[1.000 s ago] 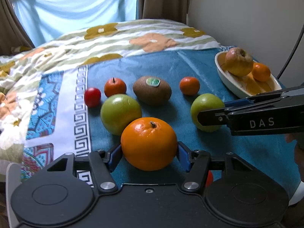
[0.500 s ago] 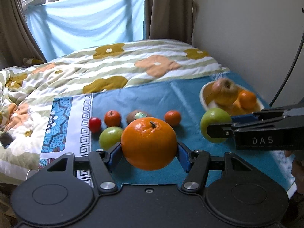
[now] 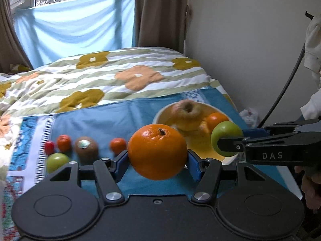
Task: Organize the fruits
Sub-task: 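Carry the orange and green apple over the cream bowl with both grippers, then release the orange and green apple into the bowl, open both grippers, then grasp the green apple with left gripper while right gripper grasps the kiwi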
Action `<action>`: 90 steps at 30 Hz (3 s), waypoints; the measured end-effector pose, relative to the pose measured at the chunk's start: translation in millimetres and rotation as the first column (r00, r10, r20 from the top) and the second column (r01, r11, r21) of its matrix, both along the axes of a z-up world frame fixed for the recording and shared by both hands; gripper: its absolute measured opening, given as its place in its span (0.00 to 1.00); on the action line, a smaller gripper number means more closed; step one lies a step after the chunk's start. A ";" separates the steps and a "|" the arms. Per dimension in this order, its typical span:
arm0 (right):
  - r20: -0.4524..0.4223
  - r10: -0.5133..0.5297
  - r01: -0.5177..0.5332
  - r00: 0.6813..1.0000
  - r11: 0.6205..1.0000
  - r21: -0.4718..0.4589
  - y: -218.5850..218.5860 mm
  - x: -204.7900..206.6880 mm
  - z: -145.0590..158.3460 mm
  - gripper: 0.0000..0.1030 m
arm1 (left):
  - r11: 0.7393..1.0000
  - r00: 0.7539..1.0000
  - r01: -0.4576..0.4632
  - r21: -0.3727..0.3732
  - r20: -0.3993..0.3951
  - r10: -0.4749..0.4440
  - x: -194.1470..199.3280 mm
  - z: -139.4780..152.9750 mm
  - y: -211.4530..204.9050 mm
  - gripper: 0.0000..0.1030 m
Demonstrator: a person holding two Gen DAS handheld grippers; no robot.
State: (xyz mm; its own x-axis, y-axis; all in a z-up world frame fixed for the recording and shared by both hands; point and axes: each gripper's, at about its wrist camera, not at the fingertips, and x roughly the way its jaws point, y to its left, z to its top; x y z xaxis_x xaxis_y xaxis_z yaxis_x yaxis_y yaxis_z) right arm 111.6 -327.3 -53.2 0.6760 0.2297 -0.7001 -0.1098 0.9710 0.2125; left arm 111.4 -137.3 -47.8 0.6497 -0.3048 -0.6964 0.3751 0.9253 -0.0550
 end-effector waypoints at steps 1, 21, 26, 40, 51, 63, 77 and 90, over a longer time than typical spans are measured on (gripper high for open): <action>0.001 -0.004 0.004 1.000 1.000 -0.003 -9.6 1.7 -0.6 0.61 | 1.000 1.000 0.001 -0.001 -0.004 -0.001 2.3 -2.4 -7.6 0.63; -0.041 0.030 -0.029 0.999 0.999 0.013 -99.8 41.6 -31.6 0.61 | 0.996 0.992 0.036 0.086 -0.126 -0.025 46.6 -73.1 -111.3 0.63; -0.044 0.031 -0.030 0.999 0.999 0.022 -105.3 42.2 -33.1 0.61 | 0.996 0.988 0.031 0.089 -0.153 -0.017 47.0 -76.2 -111.5 0.64; -0.050 0.046 -0.044 0.998 0.998 0.041 -90.2 39.3 -33.6 0.61 | 0.995 0.996 -0.070 0.065 -0.059 0.074 26.2 -41.6 -73.3 0.89; -0.077 0.057 -0.053 0.995 0.997 0.060 -68.8 47.4 -49.2 0.61 | 0.980 0.982 -0.180 0.084 -0.047 0.184 12.5 -36.6 -44.3 0.89; -0.034 0.006 -0.005 0.999 1.000 0.019 -71.7 40.2 -43.5 0.99 | 0.964 0.965 -0.259 0.052 -0.032 0.261 -3.6 -29.5 -28.8 0.97; 0.057 0.041 -0.041 0.998 0.999 0.002 -57.3 14.0 7.5 1.00 | 0.933 0.934 -0.356 0.045 0.044 0.355 -39.2 16.6 4.0 1.00; 0.077 0.163 -0.159 0.984 0.985 -0.060 24.7 25.8 38.4 1.00 | 0.900 0.908 -0.419 0.122 0.077 0.412 -34.5 44.0 88.5 1.00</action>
State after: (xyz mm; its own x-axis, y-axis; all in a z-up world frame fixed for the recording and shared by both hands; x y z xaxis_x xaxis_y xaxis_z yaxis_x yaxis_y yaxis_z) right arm 137.4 -302.5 -14.7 0.6883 0.3040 -0.6587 -0.2804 0.9489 0.1449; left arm 76.9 -48.9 -3.8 0.7310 0.0932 -0.6760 -0.0458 0.9951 0.0877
